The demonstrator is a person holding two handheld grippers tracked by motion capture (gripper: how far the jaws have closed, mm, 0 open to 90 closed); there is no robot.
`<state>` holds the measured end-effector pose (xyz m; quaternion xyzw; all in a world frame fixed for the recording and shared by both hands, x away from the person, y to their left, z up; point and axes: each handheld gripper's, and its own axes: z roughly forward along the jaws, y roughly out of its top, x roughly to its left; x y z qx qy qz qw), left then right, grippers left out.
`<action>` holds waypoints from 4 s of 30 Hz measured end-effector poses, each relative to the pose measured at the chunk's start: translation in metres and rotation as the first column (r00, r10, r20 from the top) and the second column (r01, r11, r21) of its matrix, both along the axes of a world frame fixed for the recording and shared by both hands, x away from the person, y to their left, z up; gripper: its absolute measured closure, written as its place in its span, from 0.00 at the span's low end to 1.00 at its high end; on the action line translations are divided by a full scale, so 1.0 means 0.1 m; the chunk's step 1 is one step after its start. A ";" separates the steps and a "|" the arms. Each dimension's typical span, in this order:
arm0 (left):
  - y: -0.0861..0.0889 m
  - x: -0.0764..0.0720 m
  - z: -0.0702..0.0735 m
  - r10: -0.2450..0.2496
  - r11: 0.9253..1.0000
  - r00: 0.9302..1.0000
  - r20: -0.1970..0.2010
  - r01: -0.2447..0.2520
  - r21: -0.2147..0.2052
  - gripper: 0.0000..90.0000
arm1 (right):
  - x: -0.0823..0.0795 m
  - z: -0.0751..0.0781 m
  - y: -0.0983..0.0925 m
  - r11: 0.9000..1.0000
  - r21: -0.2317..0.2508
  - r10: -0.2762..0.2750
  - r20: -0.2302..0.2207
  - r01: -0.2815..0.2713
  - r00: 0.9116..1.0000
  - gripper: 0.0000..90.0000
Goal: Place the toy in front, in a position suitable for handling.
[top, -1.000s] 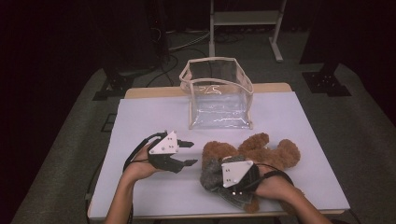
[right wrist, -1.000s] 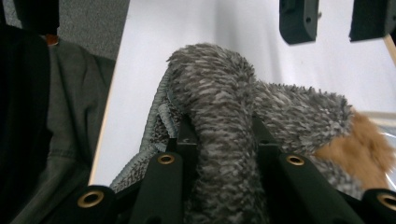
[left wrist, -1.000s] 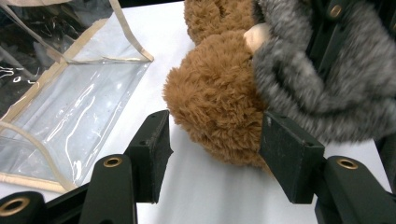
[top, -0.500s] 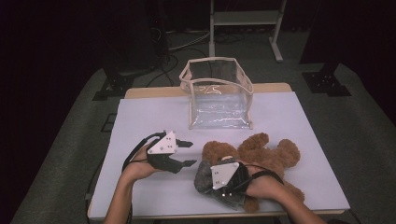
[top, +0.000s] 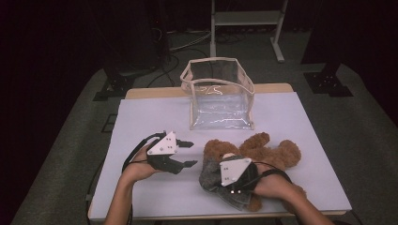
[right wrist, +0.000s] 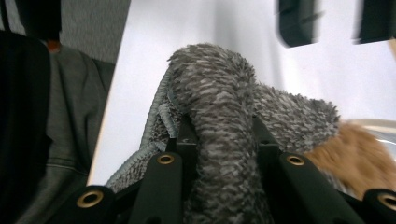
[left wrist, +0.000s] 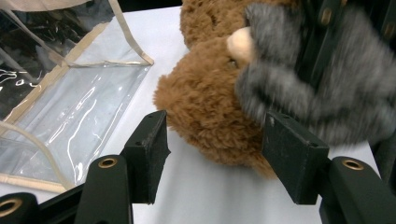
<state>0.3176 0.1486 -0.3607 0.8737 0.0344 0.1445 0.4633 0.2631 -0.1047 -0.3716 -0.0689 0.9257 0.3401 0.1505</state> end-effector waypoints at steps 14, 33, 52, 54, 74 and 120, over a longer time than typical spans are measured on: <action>0.01 -0.02 0.01 -0.007 1.000 1.000 -0.002 0.007 -0.005 0.44 | -0.13 -0.06 -0.35 1.000 -0.001 -0.024 -0.047 0.024 0.999 0.79; -0.03 -0.02 -0.04 -0.040 0.999 0.999 -0.034 0.040 0.019 0.42 | 0.16 0.33 -0.45 0.993 0.093 -0.068 -0.058 0.073 0.996 0.78; -0.33 -0.05 -0.18 -0.135 0.990 0.990 -0.043 0.137 0.038 0.47 | 0.34 0.23 -0.62 0.993 0.064 -0.083 -0.197 0.098 0.977 0.79; -0.41 -0.07 -0.23 -0.158 0.986 0.986 -0.055 0.161 0.051 0.47 | 0.34 0.25 -0.58 0.995 0.044 -0.077 -0.193 0.088 0.978 0.79; -0.54 -0.06 -0.30 -0.143 0.989 0.988 -0.054 0.145 0.038 0.45 | 0.51 0.06 -0.88 0.979 0.075 -0.165 -0.259 0.190 0.952 0.79; -0.62 -0.11 -0.32 -0.162 0.982 0.984 -0.080 0.168 0.086 0.49 | 0.69 0.23 -0.56 0.989 -0.006 -0.144 -0.212 0.146 0.967 0.79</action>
